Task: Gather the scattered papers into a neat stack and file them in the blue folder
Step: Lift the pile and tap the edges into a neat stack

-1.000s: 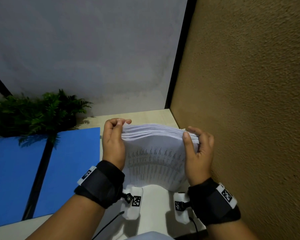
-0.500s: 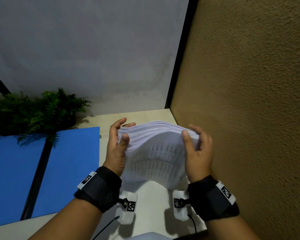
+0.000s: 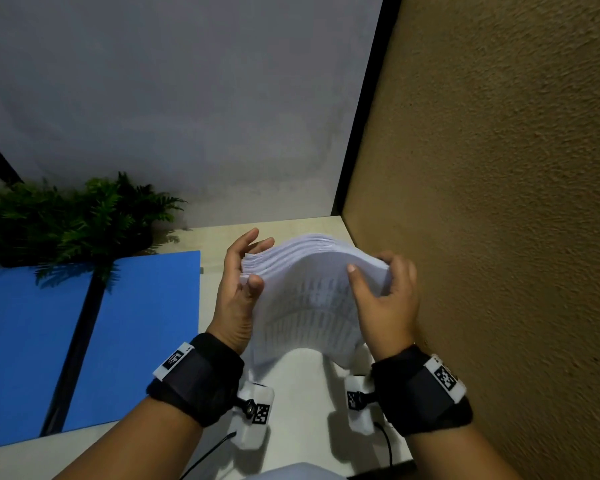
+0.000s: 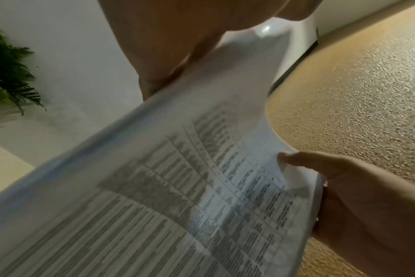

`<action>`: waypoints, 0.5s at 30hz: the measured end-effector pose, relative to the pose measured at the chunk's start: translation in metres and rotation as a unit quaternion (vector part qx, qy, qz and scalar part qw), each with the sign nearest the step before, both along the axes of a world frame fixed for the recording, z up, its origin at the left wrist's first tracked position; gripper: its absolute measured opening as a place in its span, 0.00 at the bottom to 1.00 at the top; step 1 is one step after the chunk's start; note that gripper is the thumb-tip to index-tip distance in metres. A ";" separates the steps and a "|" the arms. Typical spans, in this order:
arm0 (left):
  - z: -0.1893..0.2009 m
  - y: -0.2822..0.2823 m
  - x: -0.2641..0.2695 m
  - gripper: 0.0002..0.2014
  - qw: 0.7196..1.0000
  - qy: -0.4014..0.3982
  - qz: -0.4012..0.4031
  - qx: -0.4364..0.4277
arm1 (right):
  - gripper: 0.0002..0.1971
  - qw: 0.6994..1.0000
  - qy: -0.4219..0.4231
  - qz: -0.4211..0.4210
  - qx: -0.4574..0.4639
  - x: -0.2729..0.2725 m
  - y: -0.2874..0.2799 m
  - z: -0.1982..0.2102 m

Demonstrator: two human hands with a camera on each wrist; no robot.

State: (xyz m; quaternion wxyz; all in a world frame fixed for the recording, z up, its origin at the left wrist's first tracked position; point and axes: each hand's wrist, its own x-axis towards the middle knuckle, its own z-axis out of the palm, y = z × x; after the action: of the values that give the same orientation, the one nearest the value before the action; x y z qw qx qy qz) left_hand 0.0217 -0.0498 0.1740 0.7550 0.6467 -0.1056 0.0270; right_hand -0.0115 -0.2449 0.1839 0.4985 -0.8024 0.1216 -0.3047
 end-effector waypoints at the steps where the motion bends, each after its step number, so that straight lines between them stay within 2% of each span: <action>1: -0.001 0.000 0.000 0.59 1.000 -0.002 -0.002 0.006 | 0.14 1.000 -0.003 0.003 -0.007 0.000 0.000 -0.001; 4: -0.003 0.000 -0.003 0.59 1.000 -0.017 0.003 0.023 | 0.15 1.000 -0.002 -0.018 0.017 0.004 -0.003 -0.001; 7: -0.005 -0.002 -0.003 0.54 0.999 -0.021 0.001 0.049 | 0.22 0.999 0.007 0.027 0.016 0.007 0.000 -0.001; 9: -0.005 -0.004 -0.003 0.52 0.998 -0.010 0.015 0.053 | 0.32 0.994 0.011 0.038 0.097 0.009 -0.004 -0.004; 10: -0.007 -0.003 -0.002 0.51 0.999 0.001 0.021 0.039 | 0.33 0.988 0.020 0.035 0.148 0.009 -0.007 -0.006; 12: -0.010 0.000 0.001 0.52 0.999 0.029 0.027 0.018 | 0.29 0.978 0.047 0.033 0.201 0.012 -0.013 -0.011; 14: -0.012 0.001 0.001 0.51 0.999 0.039 0.020 -0.002 | 0.24 0.972 0.070 0.063 0.217 0.014 -0.014 -0.016; 15: -0.013 0.001 0.002 0.51 0.999 0.040 0.018 -0.015 | 0.24 0.968 0.080 0.079 0.223 0.015 -0.012 -0.017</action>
State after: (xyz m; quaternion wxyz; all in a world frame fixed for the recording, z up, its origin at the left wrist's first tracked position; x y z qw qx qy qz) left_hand 0.0235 -0.0490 0.1612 0.7673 0.6380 -0.0633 0.0158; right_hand 0.0035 -0.2569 0.1666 0.6760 -0.6997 0.1623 -0.1646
